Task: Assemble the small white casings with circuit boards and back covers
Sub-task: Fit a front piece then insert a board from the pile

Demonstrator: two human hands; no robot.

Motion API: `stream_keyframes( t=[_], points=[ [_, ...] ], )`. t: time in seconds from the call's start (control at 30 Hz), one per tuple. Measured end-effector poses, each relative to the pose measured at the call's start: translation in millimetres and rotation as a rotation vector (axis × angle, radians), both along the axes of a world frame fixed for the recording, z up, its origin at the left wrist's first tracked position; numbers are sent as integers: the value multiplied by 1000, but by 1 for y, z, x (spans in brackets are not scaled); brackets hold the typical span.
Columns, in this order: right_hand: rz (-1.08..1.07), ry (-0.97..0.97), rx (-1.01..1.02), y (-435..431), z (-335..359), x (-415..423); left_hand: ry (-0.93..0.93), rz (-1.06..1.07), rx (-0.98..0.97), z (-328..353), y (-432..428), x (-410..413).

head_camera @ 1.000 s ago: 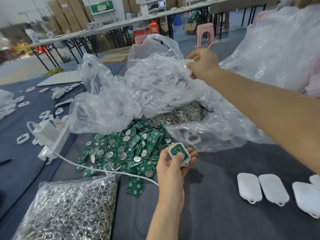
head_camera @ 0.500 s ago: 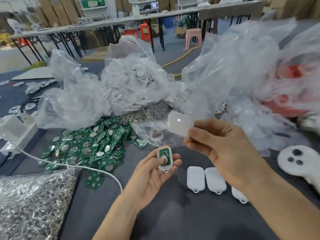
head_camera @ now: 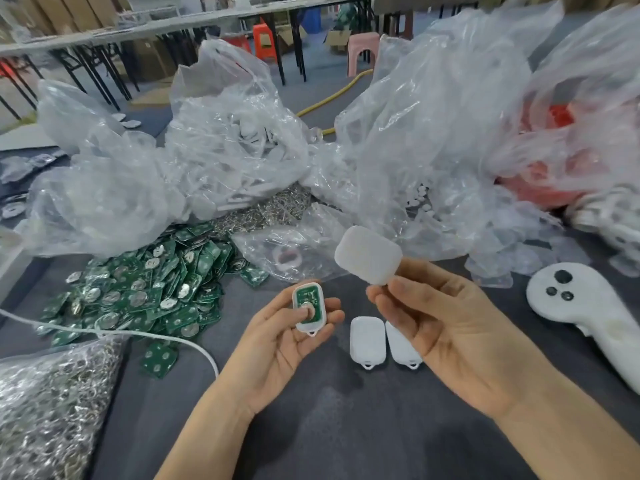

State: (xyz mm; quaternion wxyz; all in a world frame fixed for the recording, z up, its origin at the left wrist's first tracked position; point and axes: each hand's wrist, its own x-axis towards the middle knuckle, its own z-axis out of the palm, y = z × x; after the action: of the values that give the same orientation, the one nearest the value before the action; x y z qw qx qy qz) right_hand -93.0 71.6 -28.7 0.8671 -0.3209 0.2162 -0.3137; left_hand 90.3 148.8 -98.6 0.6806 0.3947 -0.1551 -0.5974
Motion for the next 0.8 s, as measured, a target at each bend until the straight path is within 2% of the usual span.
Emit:
stream_keyframes(
  t=[0.27,0.5,0.8],
  points=[
    [103,-22,-51,5,-11,0,3,-10,-8,-2,0,1],
    [-29,51,21,3,-18,1,-12,-1,9,-2,0,0],
    [-50,66,18,-3,-24,-2,-35,-20,15,-3,0,0]
  ],
)
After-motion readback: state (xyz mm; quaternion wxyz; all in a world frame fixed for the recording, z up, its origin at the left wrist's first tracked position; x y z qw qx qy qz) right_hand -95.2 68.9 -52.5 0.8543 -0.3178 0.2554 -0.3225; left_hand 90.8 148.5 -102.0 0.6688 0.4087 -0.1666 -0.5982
